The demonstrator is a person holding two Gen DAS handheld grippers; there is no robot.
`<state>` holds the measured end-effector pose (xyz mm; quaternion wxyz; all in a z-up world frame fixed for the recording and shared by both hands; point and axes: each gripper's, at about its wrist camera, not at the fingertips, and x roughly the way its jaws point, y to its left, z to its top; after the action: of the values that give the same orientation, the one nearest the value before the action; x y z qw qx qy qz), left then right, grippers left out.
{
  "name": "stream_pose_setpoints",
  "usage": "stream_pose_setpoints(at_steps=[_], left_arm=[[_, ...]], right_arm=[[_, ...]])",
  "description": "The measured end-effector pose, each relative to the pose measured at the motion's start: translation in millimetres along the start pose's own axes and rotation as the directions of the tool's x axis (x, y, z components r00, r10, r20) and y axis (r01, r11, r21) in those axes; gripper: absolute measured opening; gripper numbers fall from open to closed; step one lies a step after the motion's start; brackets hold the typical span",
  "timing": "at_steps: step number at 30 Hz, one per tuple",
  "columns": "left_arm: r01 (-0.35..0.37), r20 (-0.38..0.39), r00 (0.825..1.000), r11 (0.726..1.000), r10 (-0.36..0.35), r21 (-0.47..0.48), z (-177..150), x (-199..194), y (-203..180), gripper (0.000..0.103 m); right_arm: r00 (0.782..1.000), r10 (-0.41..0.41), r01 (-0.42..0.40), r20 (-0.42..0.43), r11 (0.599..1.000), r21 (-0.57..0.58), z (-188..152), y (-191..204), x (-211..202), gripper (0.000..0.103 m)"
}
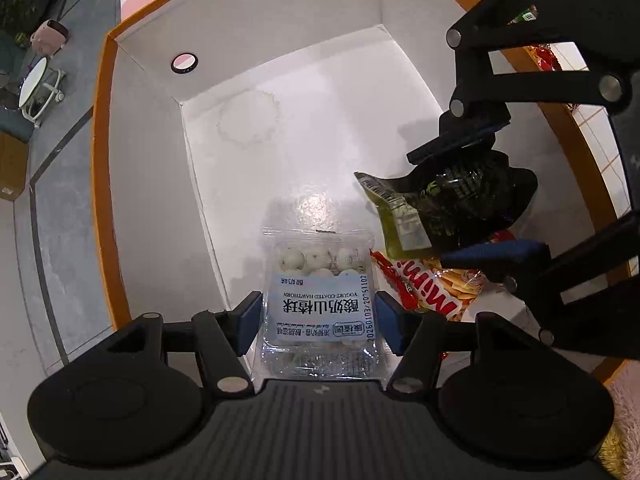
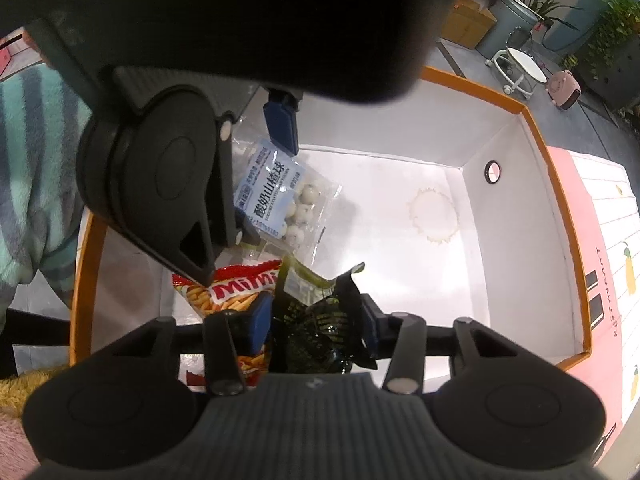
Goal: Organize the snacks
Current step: 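Carry both packs into the orange box and open both grippers to release them, then move both grippers back to the pile, left gripper reaching the large red bag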
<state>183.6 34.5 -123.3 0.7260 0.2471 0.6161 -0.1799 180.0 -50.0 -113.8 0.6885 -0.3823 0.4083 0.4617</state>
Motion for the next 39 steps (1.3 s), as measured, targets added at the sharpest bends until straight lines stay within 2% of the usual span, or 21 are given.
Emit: stream_pose_setpoints(at_steps=[8, 11, 13, 18, 21, 26, 28, 31, 36, 39], left_arm=[[0.000, -0.007, 1.000, 1.000, 0.000, 0.011, 5, 6, 2, 0.077], [0.009, -0.014, 1.000, 1.000, -0.008, 0.012, 4, 5, 1, 0.082], [0.004, -0.017, 1.000, 1.000, -0.003, 0.018, 4, 4, 1, 0.087], [-0.002, 0.000, 1.000, 1.000, 0.002, 0.002, 1, -6, 1, 0.089], [0.000, 0.025, 1.000, 1.000, 0.000, -0.020, -2, -15, 1, 0.089], [-0.011, 0.068, 0.998, 0.998, 0.015, -0.057, -11, -31, -2, 0.089], [-0.014, 0.087, 0.996, 0.996, 0.022, -0.085, -15, -38, -2, 0.089], [-0.018, 0.122, 0.992, 0.990, 0.035, -0.138, -21, -51, -3, 0.089], [-0.021, 0.206, 0.977, 0.982, 0.061, -0.187, -27, -78, -12, 0.089], [-0.043, 0.262, 0.960, 0.978, 0.097, -0.204, -29, -93, -21, 0.089]], right_arm=[[1.000, 0.002, -0.003, -0.010, 1.000, -0.021, 2, 6, -2, 0.051], [1.000, 0.008, -0.008, -0.018, 1.000, -0.006, 2, 6, -4, 0.054], [1.000, 0.008, -0.008, -0.024, 1.000, 0.001, 3, 5, -4, 0.063], [1.000, -0.003, 0.003, -0.013, 0.999, 0.033, 5, -1, -8, 0.067], [1.000, -0.011, 0.010, 0.010, 0.997, 0.080, 4, -5, -18, 0.080], [0.997, -0.050, 0.042, 0.055, 0.991, 0.128, -1, -6, -37, 0.080], [0.994, -0.076, 0.065, 0.074, 0.988, 0.138, -5, -1, -47, 0.084], [0.988, -0.109, 0.091, 0.110, 0.984, 0.151, -14, 6, -64, 0.085], [0.973, -0.154, 0.119, 0.172, 0.973, 0.197, -31, 18, -91, 0.086], [0.961, -0.182, 0.135, 0.209, 0.965, 0.223, -43, 21, -106, 0.087]])
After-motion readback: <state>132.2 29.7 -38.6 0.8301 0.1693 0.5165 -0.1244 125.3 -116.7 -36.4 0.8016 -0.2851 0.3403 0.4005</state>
